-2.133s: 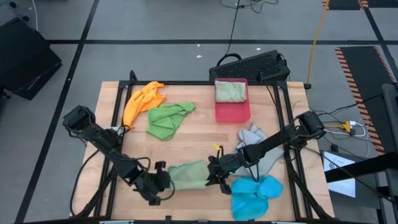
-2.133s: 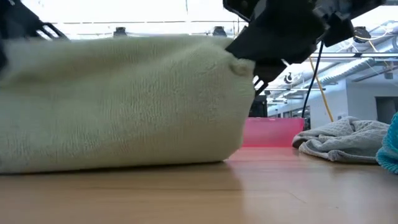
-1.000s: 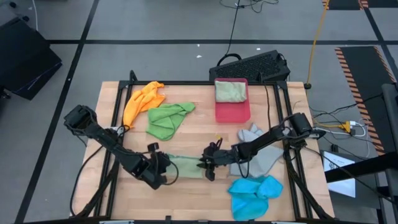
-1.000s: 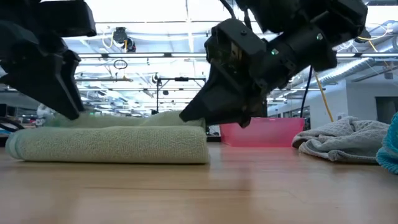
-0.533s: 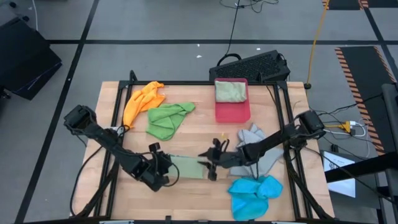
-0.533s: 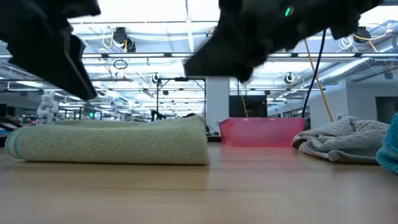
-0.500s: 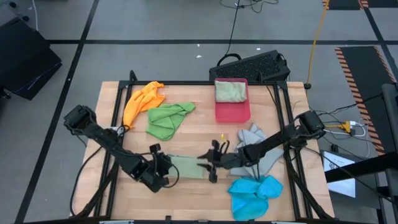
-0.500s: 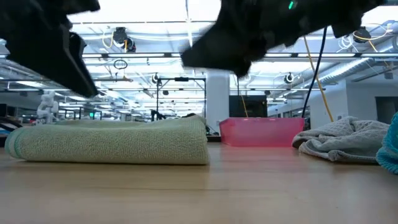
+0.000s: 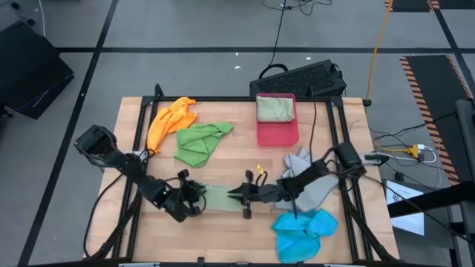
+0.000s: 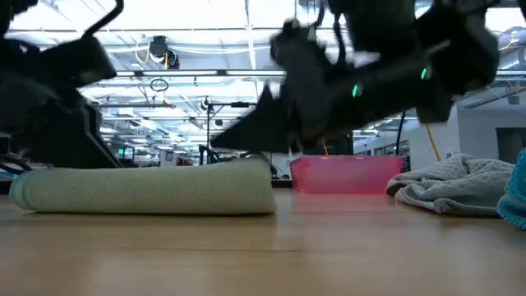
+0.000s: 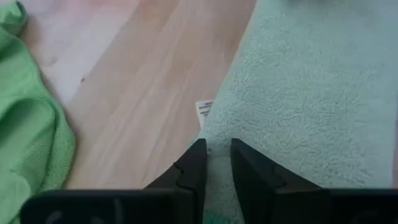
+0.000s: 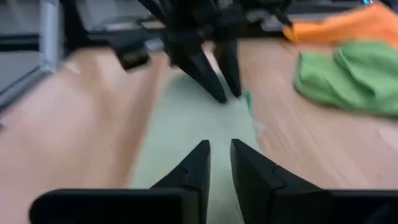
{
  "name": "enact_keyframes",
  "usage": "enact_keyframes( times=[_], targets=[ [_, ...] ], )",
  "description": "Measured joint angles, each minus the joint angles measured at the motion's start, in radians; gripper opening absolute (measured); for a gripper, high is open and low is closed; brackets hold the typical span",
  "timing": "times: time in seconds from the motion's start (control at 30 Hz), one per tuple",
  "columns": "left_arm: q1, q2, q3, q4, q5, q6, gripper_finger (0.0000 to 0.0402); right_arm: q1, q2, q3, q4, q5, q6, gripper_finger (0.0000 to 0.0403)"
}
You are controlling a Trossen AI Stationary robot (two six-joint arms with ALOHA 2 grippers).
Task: Fold microfiber towels
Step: Fold the light green microfiber cloth
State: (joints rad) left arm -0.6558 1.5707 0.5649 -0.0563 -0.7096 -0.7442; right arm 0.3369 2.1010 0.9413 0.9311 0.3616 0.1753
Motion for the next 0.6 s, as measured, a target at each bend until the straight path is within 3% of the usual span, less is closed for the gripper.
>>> enact_keyframes(
  times=[0.3, 0.6],
  targets=[
    [0.016, 0.0, -0.028, 0.072, 0.049, 0.09, 0.0072, -0.028, 0.118, 0.001, 0.012, 0.006, 0.121, 0.0017],
    [-0.004, 0.0, 0.183, -0.123, 0.055, 0.216, 0.0072, -0.028, 0.107, 0.001, -0.003, 0.004, 0.102, 0.0014]
  ],
)
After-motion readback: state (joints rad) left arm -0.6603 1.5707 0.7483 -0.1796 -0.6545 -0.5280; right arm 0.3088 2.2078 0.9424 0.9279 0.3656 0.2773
